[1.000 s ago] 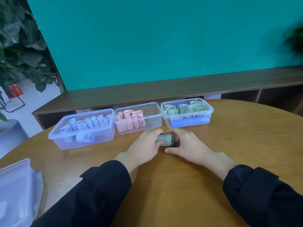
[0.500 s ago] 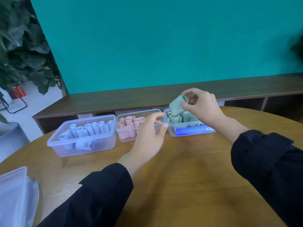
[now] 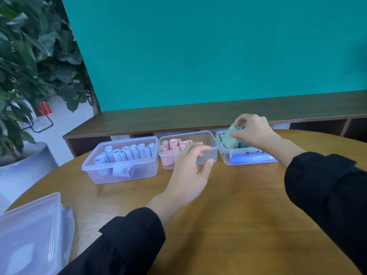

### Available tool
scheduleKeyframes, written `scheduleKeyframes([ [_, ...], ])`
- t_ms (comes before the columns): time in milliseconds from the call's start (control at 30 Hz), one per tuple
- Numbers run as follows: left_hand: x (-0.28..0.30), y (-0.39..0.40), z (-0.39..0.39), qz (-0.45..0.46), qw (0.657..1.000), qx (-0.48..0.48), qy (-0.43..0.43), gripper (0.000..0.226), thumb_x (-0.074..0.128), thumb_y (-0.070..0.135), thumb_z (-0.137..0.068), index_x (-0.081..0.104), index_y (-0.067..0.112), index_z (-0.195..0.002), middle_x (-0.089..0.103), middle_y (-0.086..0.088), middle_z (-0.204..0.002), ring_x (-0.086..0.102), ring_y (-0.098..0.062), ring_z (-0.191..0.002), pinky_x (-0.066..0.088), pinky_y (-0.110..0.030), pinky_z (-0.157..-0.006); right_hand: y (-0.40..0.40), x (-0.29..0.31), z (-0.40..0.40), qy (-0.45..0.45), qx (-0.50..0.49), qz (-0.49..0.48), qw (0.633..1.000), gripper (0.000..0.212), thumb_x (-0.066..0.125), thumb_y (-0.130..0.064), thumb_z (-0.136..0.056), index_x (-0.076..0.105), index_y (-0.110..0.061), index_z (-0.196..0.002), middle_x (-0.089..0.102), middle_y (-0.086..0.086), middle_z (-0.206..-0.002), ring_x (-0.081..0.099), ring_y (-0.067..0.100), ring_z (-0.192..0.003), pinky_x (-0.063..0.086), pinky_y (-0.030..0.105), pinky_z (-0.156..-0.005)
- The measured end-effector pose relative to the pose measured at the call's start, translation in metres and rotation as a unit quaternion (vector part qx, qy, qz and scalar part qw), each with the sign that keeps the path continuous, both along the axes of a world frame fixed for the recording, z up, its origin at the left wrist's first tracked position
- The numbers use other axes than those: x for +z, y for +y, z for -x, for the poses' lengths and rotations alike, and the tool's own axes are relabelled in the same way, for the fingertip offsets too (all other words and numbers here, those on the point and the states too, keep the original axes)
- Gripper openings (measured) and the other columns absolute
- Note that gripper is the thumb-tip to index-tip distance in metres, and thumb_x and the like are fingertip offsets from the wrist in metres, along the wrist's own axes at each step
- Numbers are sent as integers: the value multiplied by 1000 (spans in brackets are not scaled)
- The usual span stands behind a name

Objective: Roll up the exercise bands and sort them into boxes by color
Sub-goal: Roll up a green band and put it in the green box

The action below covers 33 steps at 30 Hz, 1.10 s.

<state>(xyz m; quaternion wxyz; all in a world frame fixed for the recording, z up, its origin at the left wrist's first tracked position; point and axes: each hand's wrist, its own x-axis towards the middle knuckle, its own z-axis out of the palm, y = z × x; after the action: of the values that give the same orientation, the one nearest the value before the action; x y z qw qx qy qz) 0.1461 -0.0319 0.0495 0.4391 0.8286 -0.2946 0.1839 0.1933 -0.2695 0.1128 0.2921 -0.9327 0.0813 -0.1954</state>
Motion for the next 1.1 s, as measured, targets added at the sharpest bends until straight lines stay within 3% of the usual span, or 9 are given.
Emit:
scheduleKeyframes([
  [133, -2, 2, 4, -4, 1000, -7, 9, 31, 64, 26, -99, 60, 28, -130, 45, 20, -134, 53, -2, -113, 49, -15, -88, 1, 3, 3, 121, -8, 20, 992, 17, 66, -21, -85, 67, -5, -90, 62, 14, -78, 45, 20, -61, 38, 25, -54],
  [200, -3, 3, 5, -7, 1000, -12, 13, 32, 64, 26, -99, 60, 27, -130, 44, 20, -135, 54, -4, -115, 51, -18, -87, 0, 0, 5, 171, -28, 40, 984, 22, 58, -12, -83, 47, -7, -64, 41, 13, -60, 28, 19, -55, 24, 25, -52],
  [267, -4, 5, 5, -11, 1000, -13, 15, 32, 64, 28, -98, 60, 27, -130, 45, 19, -137, 58, -6, -108, 53, -25, -88, -1, -2, 4, 188, -57, 63, 979, 24, 53, -9, -81, 35, -15, -66, 30, 2, -58, 24, 20, -53, 19, 26, -51],
  [367, -6, 8, 4, -26, 999, 0, 24, 33, 64, 32, -98, 60, 28, -130, 46, 17, -139, 62, -11, -96, 53, -31, -88, -6, -4, 1, 151, -97, 75, 981, 12, 55, -8, -80, 58, -18, -75, 54, 3, -67, 43, 25, -55, 35, 27, -53],
  [500, -8, 11, 5, -22, 999, 11, 35, 30, 63, 29, -98, 60, 29, -128, 50, 13, -137, 58, -4, -110, 52, -33, -96, -12, -7, 8, 72, -61, 33, 995, 20, 54, -9, -87, 72, -17, -88, 71, 8, -85, 66, 28, -69, 61, 39, -65],
  [667, -4, 13, 19, -20, 999, 11, 34, 28, 63, 26, -98, 62, 29, -126, 49, 14, -136, 52, 0, -119, 49, -30, -100, -4, -14, 34, 70, -14, 89, 994, 26, 48, -16, -94, 73, -21, -99, 71, 3, -86, 56, 19, -61, 42, 26, -53],
  [833, -2, 31, 45, -26, 999, 12, 21, 26, 65, 24, -97, 64, 31, -122, 52, 17, -129, 53, -2, -113, 49, -23, -89, 16, -39, 60, -27, 27, 133, 990, 25, 58, -15, -95, 72, -15, -115, 70, 5, -118, 61, 29, -105, 47, 45, -96],
  [967, 2, 62, 67, -43, 997, 53, 29, 25, 66, 24, -96, 65, 28, -120, 55, 16, -124, 54, -3, -109, 50, -25, -90, 68, -48, 87, -5, 127, 119, 985, 22, 59, -22, -95, 73, -19, -112, 68, 1, -113, 61, 25, -110, 49, 39, -93],
  [1100, 11, 113, 97, -78, 986, 136, 51, 26, 68, 30, -94, 64, 31, -120, 61, 13, -119, 55, -1, -100, 37, -9, -78, 139, -53, 116, 26, 229, 119, 966, 22, 59, -33, -96, 72, -29, -113, 69, -8, -111, 63, 13, -104, 51, 34, -90],
])
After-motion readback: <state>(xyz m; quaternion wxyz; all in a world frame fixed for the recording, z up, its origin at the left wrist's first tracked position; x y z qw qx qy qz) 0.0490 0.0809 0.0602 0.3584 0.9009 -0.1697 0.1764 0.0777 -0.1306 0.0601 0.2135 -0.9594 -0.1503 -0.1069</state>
